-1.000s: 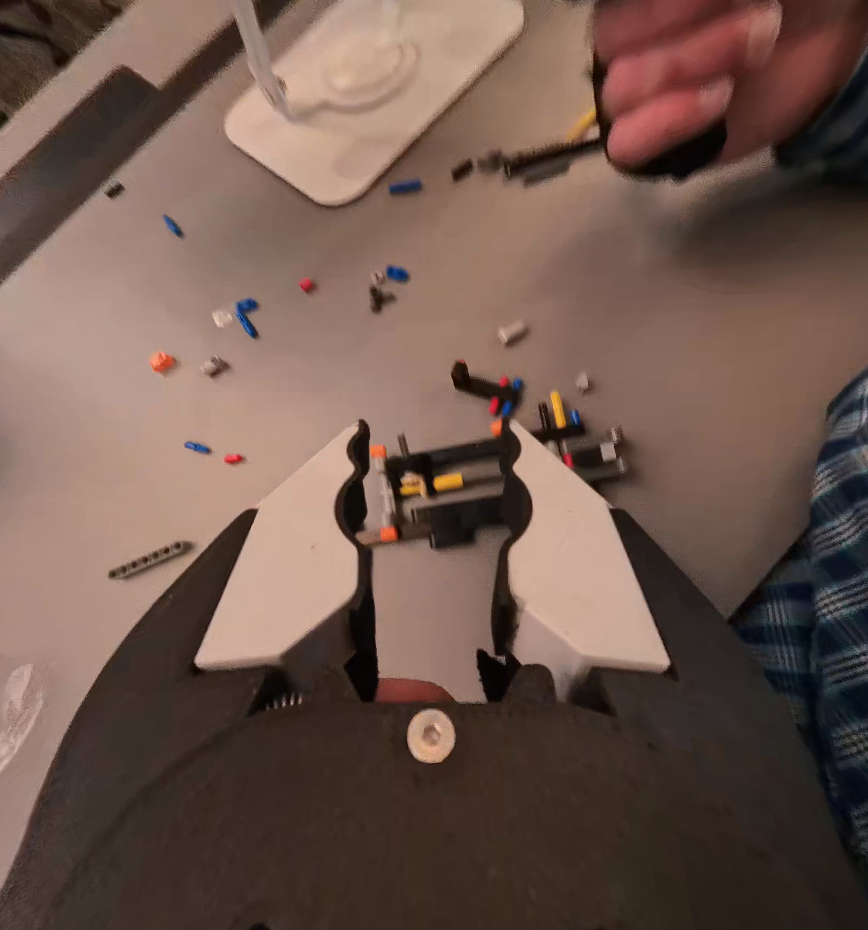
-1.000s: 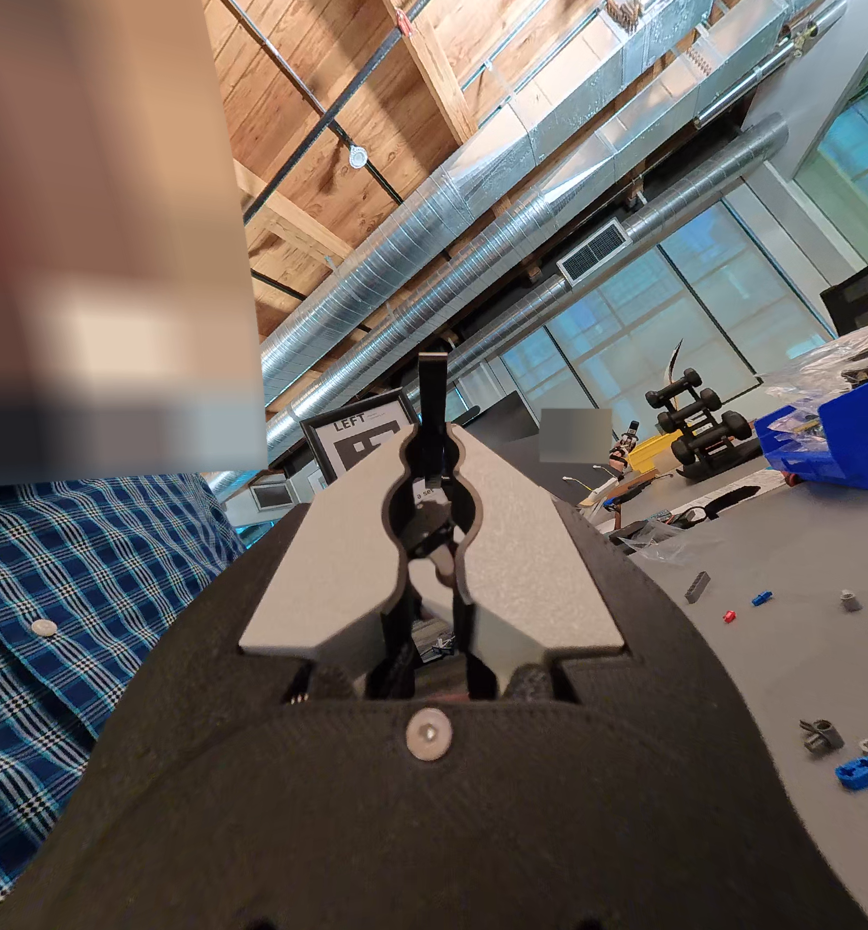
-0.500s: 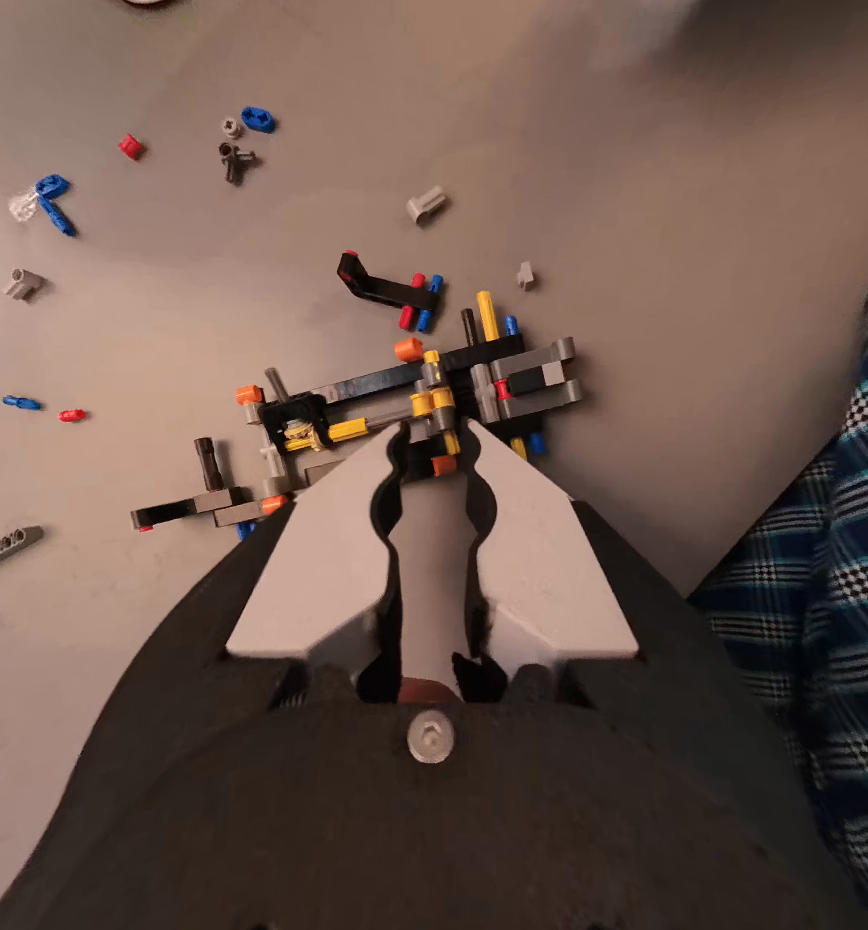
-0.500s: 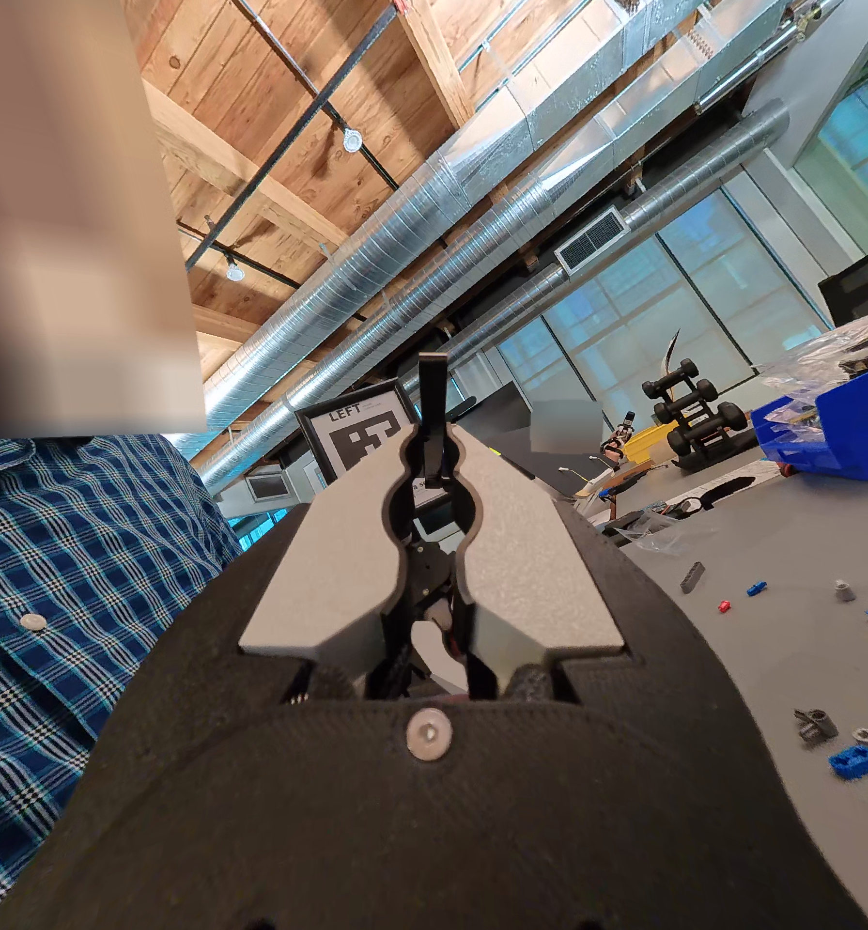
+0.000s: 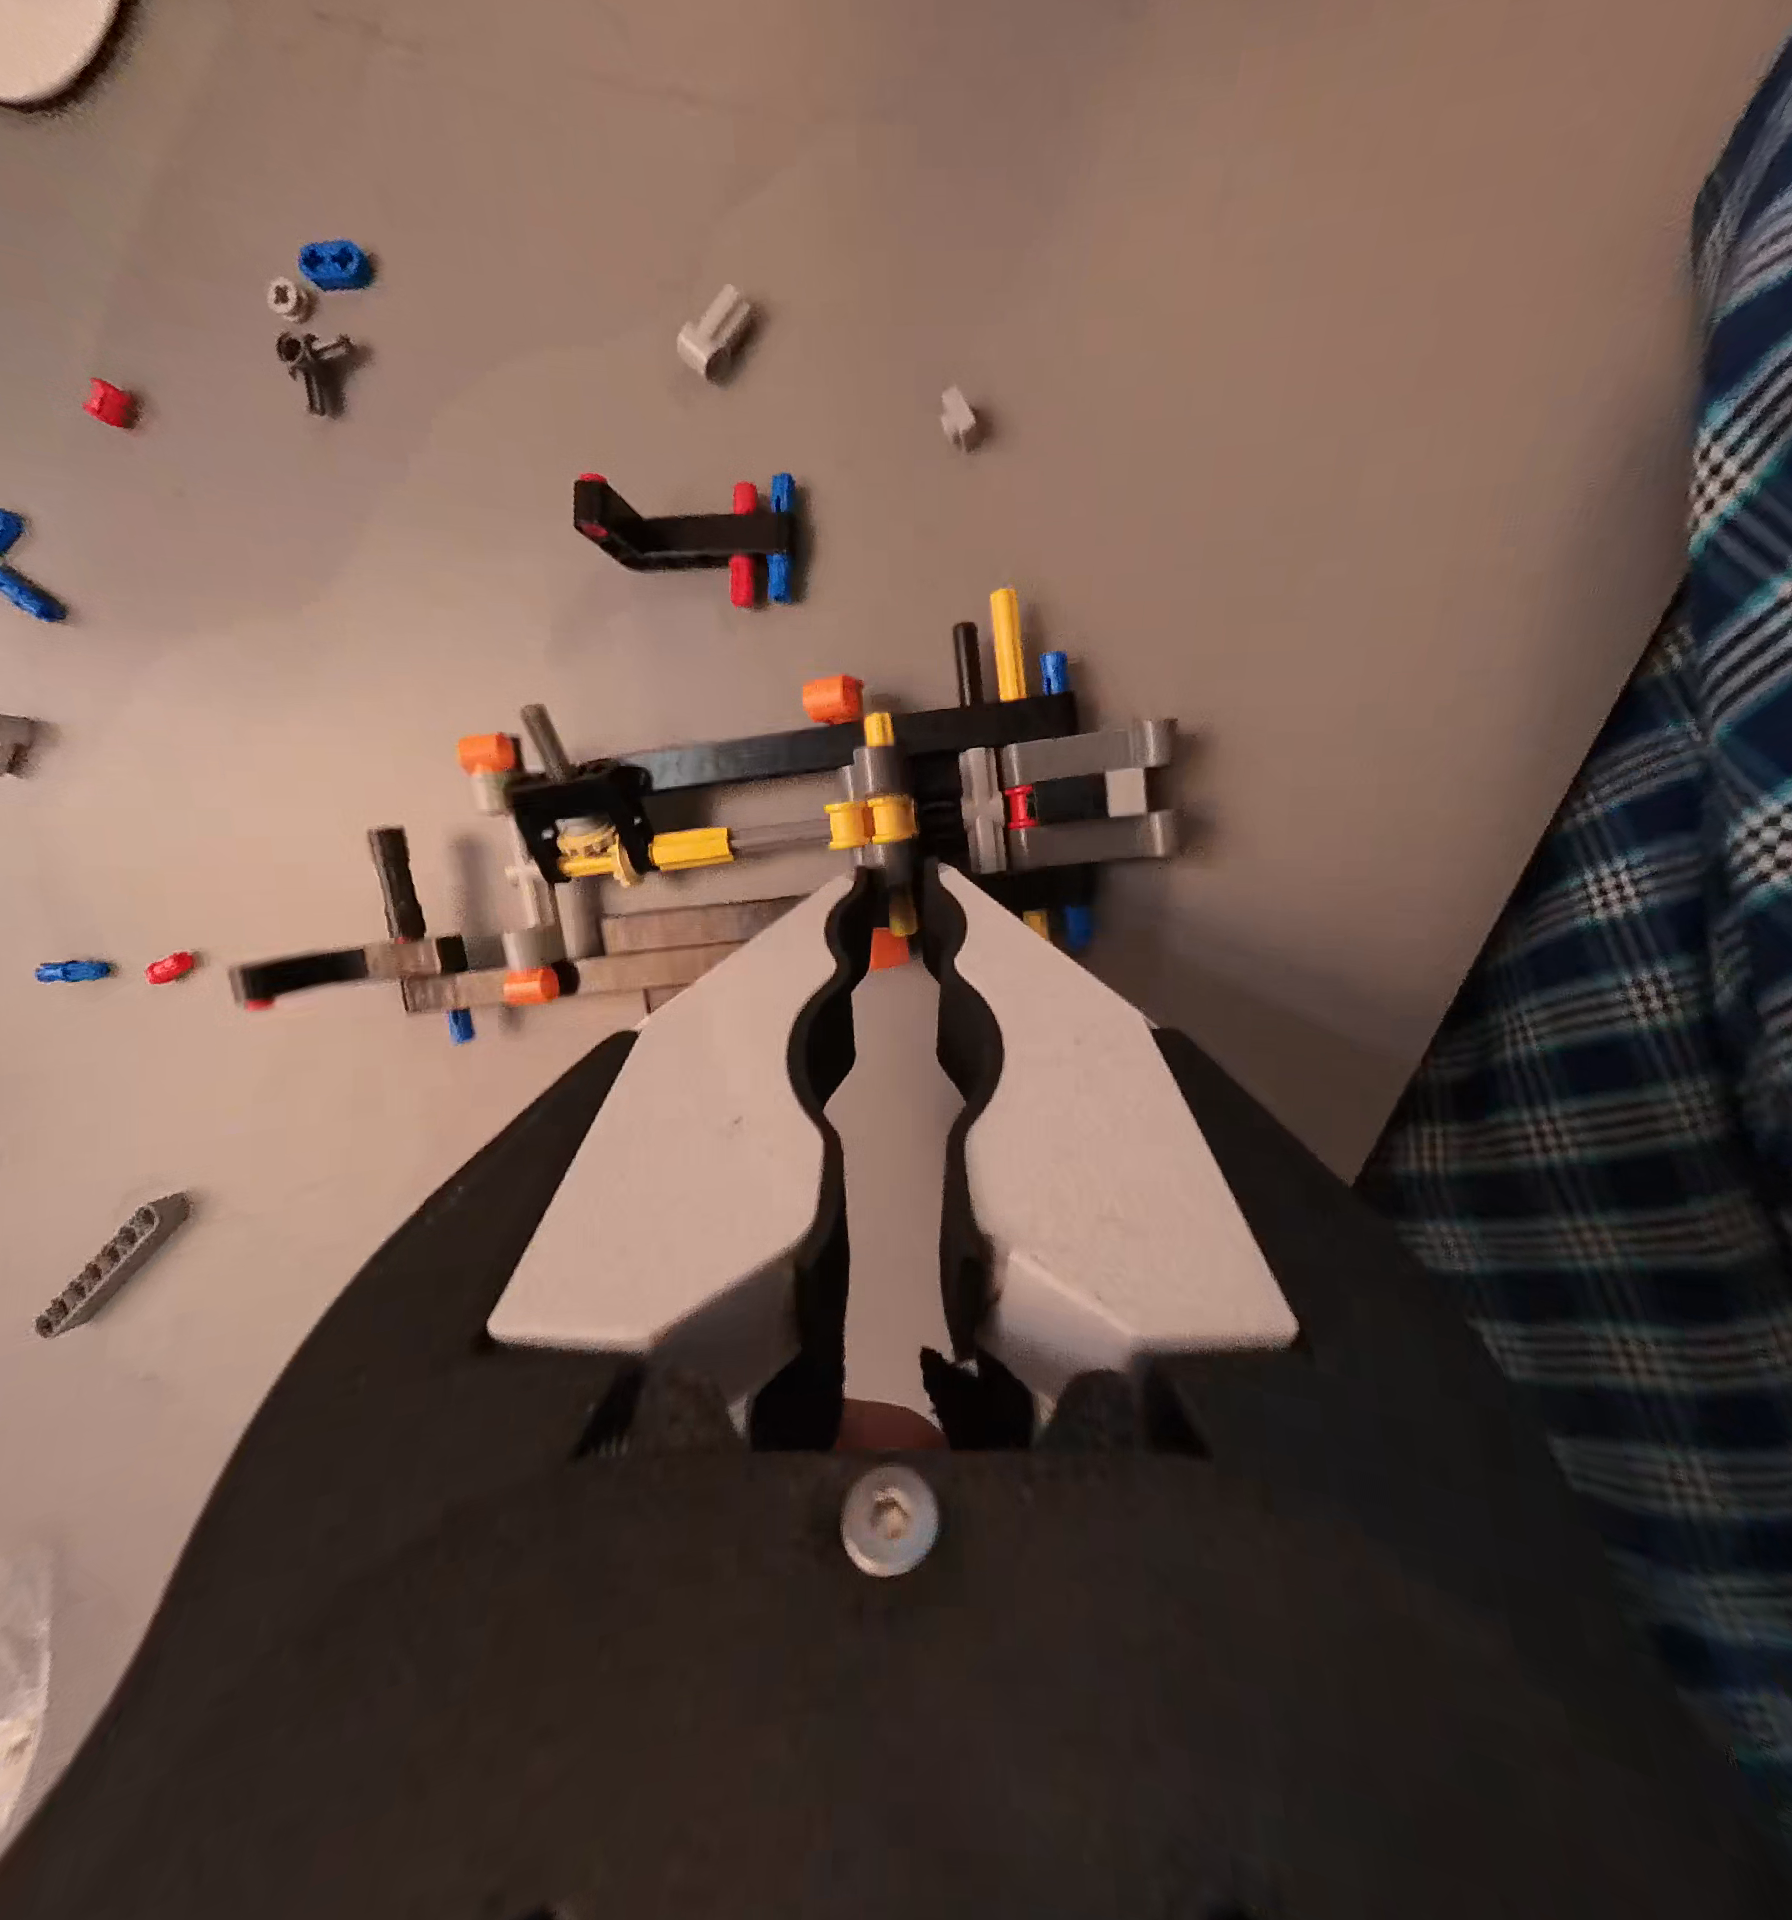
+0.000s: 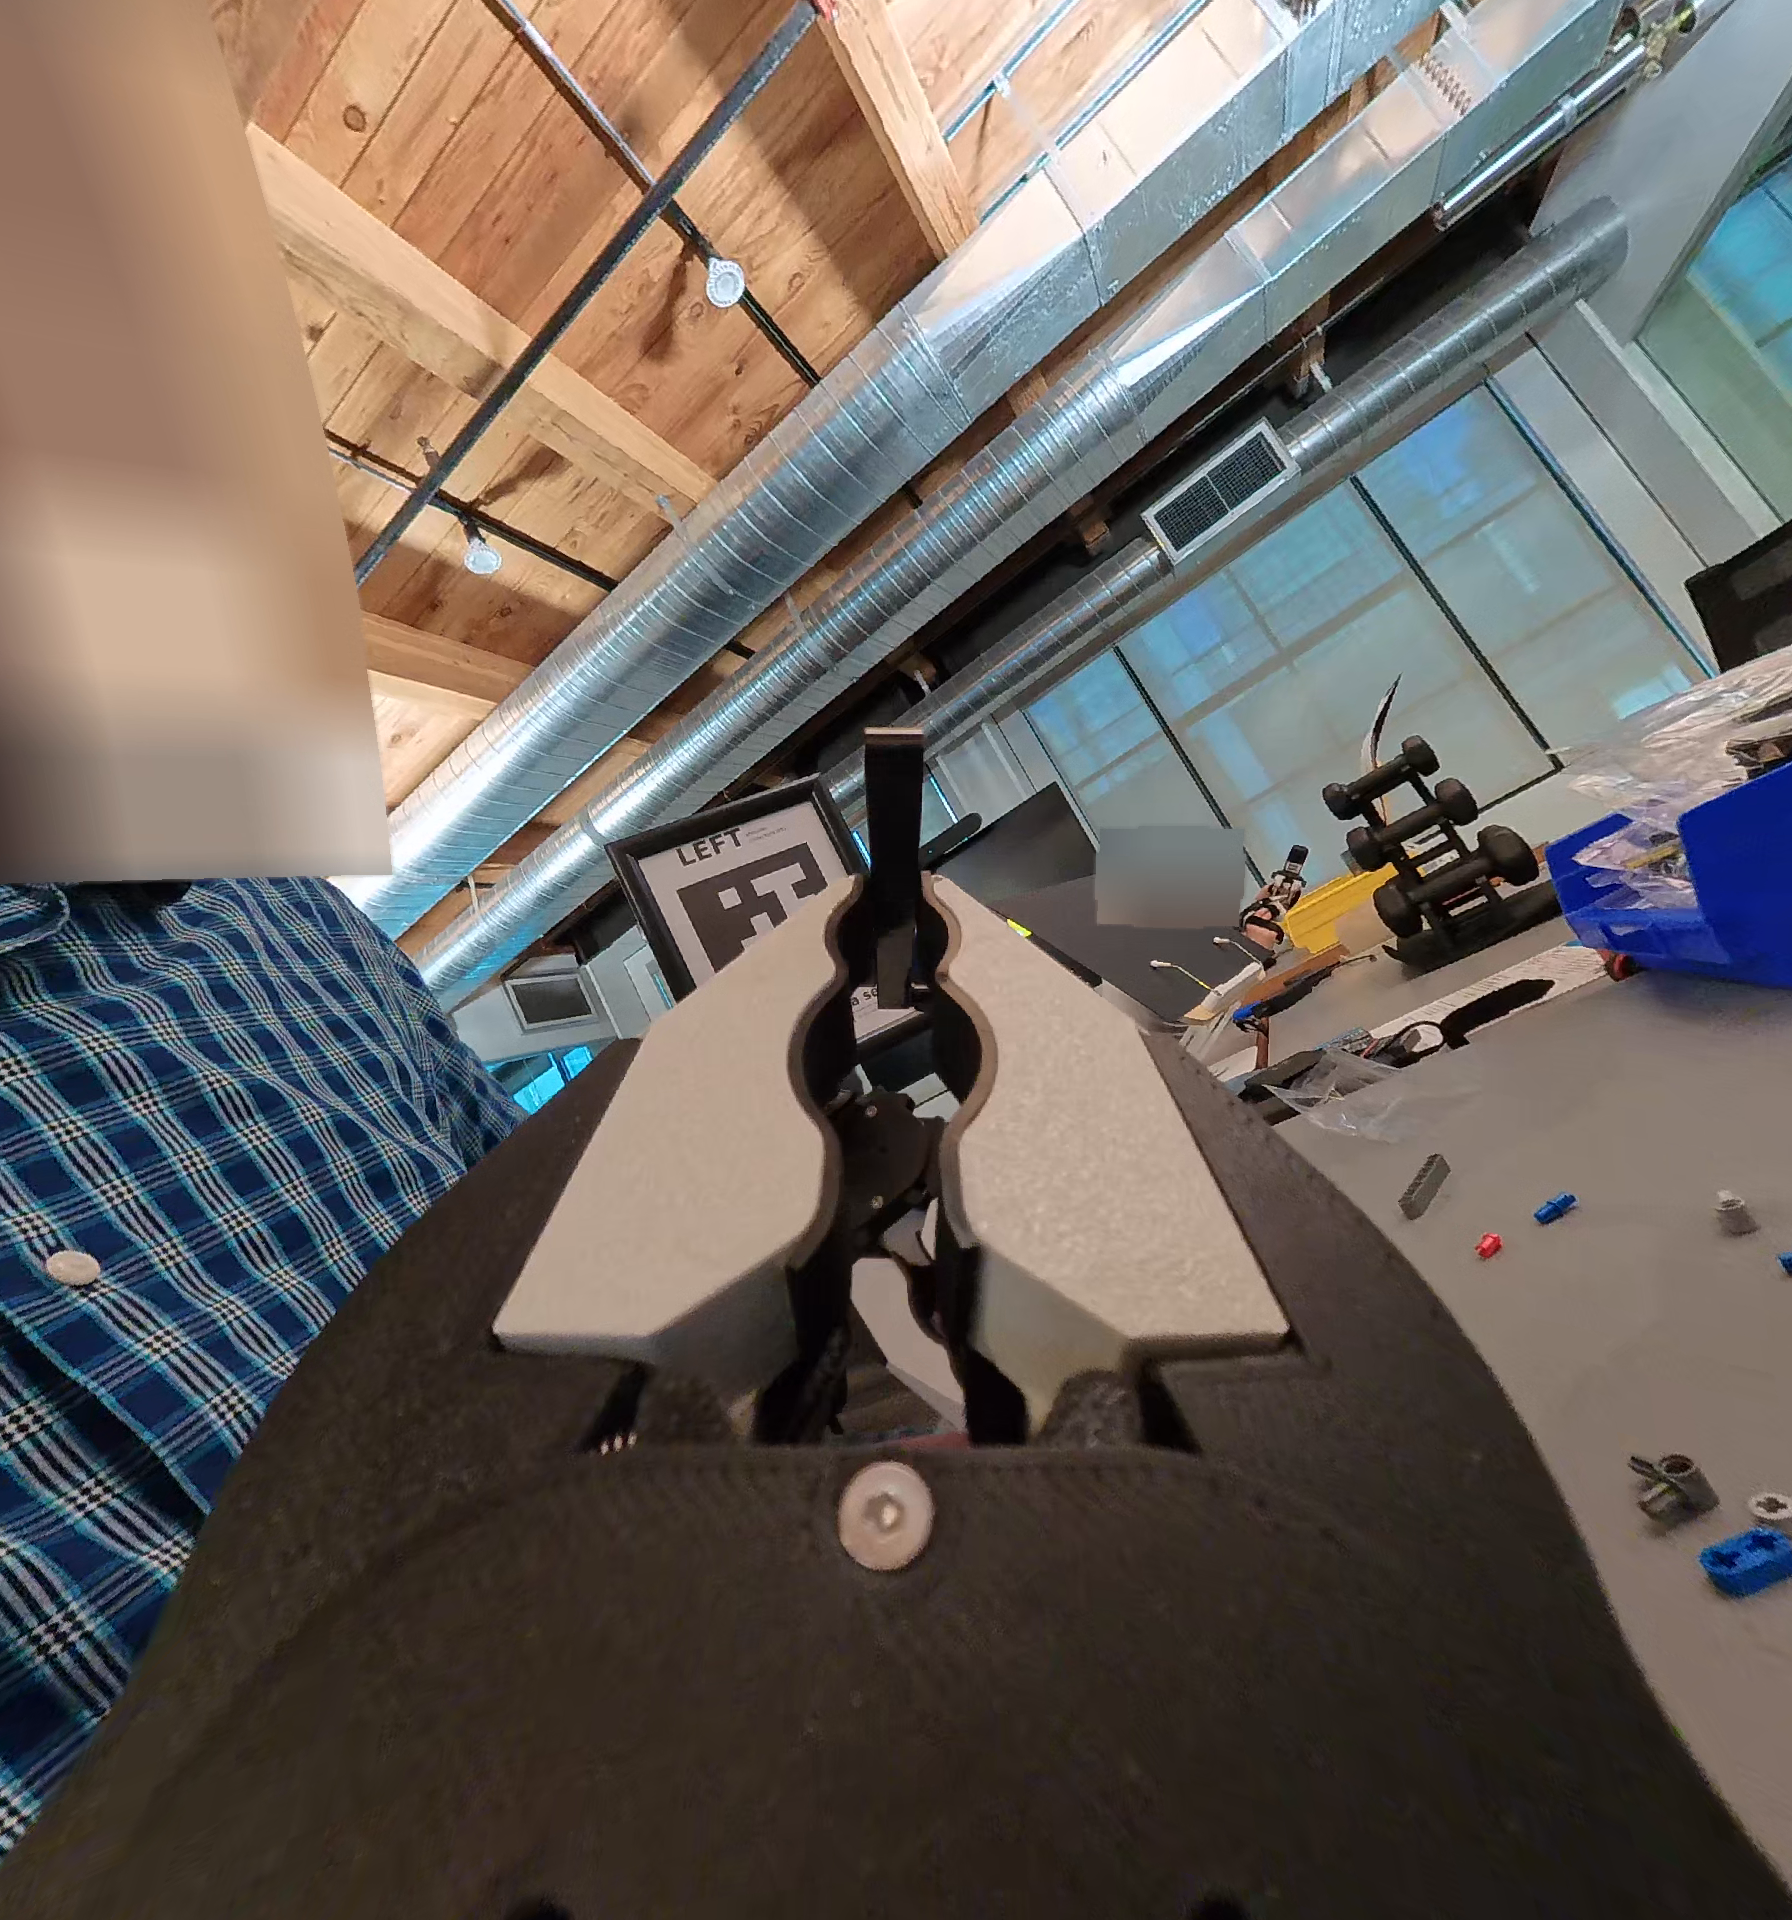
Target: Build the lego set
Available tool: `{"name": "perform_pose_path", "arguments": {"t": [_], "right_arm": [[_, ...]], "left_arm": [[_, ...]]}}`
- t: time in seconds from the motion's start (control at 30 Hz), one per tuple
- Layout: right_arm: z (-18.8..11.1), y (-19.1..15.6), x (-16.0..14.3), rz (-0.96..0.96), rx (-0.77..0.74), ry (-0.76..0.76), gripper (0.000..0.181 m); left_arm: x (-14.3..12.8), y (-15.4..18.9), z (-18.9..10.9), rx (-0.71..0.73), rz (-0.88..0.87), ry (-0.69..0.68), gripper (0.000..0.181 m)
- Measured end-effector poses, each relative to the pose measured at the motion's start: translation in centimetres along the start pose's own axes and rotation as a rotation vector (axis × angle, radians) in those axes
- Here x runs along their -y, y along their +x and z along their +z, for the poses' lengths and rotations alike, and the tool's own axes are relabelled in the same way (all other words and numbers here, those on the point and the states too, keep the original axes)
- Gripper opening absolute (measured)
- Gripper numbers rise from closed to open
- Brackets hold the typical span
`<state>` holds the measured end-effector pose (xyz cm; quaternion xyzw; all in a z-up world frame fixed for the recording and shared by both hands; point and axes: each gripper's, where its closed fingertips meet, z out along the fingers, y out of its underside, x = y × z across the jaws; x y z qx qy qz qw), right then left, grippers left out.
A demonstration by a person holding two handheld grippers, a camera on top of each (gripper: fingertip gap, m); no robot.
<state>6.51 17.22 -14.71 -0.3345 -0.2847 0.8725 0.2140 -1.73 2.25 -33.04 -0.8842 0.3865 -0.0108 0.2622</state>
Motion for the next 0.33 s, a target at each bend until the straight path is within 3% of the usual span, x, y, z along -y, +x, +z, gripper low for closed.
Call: {"name": "perform_pose_path", "arguments": {"t": [0.33], "right_arm": [[-0.1, 0.4, -0.4, 0.010, -0.009, -0.007, 0.005]], "left_arm": [[-3.3, -2.5, -1.1, 0.045, 0.021, -0.095, 0.014]]}}
